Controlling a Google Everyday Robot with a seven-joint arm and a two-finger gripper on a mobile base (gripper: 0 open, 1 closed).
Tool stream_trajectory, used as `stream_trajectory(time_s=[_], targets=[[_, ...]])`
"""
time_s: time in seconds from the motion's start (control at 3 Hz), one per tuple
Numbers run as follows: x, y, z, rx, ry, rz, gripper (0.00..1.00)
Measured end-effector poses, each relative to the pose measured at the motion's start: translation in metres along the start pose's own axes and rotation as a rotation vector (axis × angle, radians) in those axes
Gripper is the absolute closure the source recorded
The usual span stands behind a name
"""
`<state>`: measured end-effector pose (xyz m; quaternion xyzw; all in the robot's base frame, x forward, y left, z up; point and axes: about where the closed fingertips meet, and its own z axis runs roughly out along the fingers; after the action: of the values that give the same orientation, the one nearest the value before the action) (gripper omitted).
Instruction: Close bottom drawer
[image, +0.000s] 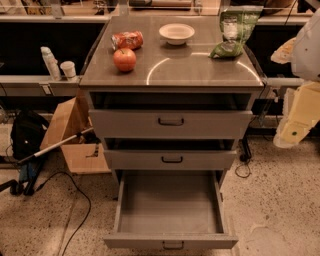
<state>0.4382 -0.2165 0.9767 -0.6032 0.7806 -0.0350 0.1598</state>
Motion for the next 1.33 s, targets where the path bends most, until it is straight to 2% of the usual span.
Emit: stream_trajectory(time_s=[0.33,1.33], targets=[[0.000,0.000,0.000,0.000,0.000,0.000,0.00],[0.012,0.005,0.003,0.024,-0.060,0.036,0.00]])
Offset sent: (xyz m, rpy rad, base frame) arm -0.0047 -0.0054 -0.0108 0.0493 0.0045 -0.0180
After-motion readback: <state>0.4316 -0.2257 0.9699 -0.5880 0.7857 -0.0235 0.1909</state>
